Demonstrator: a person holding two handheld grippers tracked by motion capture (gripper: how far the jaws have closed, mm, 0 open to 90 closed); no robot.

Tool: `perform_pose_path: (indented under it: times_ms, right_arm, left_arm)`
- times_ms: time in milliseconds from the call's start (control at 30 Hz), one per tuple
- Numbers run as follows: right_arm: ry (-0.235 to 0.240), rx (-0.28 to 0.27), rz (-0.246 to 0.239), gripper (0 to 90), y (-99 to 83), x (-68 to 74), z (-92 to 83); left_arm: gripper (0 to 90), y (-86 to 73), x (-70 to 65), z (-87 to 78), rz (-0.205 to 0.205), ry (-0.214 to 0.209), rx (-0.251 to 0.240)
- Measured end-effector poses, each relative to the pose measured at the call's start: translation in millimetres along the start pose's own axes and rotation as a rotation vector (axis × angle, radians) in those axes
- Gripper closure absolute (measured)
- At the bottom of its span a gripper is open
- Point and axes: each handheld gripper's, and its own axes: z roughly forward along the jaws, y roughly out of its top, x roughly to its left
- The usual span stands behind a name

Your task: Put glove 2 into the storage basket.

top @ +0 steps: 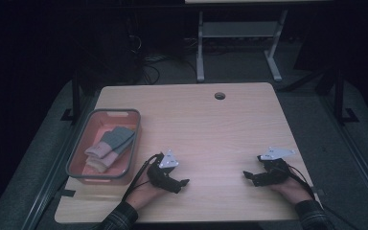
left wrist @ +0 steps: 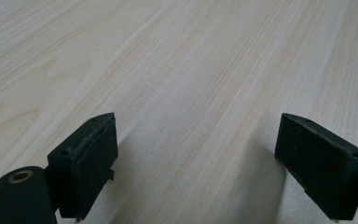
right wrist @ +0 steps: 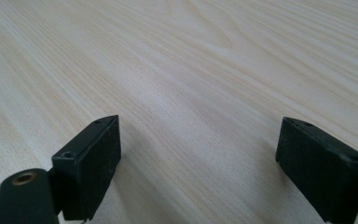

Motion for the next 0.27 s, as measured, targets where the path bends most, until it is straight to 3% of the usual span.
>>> perform_pose_path:
  times_ms: [267]
  right_arm:
    - [-0.001,-0.001,-0.002,13.6,0.1,-0.2,0.0]
  left_arm:
    - [12.4,0.0,0.0,0.0,0.001,0.000,0.000]
